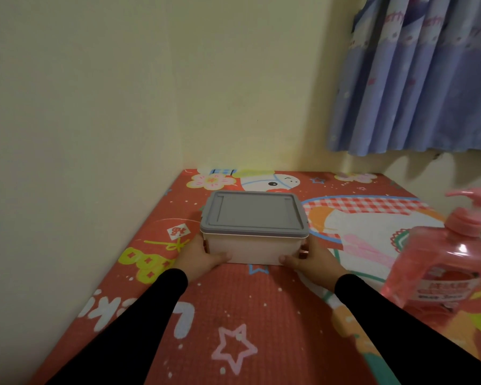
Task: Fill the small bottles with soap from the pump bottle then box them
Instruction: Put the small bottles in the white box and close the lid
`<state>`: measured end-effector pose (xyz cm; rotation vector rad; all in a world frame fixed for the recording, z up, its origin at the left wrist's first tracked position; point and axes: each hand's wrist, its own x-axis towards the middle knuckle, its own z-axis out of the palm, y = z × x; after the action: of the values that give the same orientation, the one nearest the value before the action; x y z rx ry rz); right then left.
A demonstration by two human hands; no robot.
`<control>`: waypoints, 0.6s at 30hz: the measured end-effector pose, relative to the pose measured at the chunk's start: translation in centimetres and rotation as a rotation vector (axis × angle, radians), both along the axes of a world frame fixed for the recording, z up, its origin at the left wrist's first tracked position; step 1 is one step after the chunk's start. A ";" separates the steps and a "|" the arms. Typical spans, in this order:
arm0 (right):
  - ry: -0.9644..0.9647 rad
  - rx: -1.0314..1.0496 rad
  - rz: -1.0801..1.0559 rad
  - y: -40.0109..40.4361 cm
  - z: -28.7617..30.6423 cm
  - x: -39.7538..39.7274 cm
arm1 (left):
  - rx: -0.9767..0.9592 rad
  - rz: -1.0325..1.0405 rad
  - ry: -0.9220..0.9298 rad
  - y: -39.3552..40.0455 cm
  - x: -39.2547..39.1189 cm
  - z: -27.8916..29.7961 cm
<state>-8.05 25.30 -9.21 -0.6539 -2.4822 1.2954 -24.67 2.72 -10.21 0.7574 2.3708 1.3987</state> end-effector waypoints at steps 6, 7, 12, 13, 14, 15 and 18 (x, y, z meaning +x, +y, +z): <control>-0.188 0.131 -0.063 -1.9 0.9 3.8 | -0.208 0.020 0.177 -1.6 4.3 1.2; -0.202 0.138 -0.075 -2.1 1.0 4.6 | -0.229 0.012 0.214 -1.8 5.0 1.3; -0.207 0.209 -0.101 -3.5 1.7 8.8 | -0.402 -0.010 0.362 -2.0 8.5 2.6; -0.206 0.225 -0.100 -3.8 1.8 9.6 | -0.421 -0.019 0.379 -1.9 9.1 2.7; -0.208 0.233 -0.107 -4.1 2.1 10.7 | -0.425 -0.032 0.409 -1.8 9.8 3.0; -0.203 0.222 -0.115 -4.4 2.3 11.5 | -0.429 -0.044 0.435 -1.7 10.4 3.2; -0.232 0.289 -0.164 -4.6 2.3 14.0 | -0.449 -0.078 0.482 -1.6 12.1 3.3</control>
<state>5.98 20.74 -6.89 -0.9536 -2.6576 0.8216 -12.60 1.15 -6.94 1.1291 2.8211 0.6518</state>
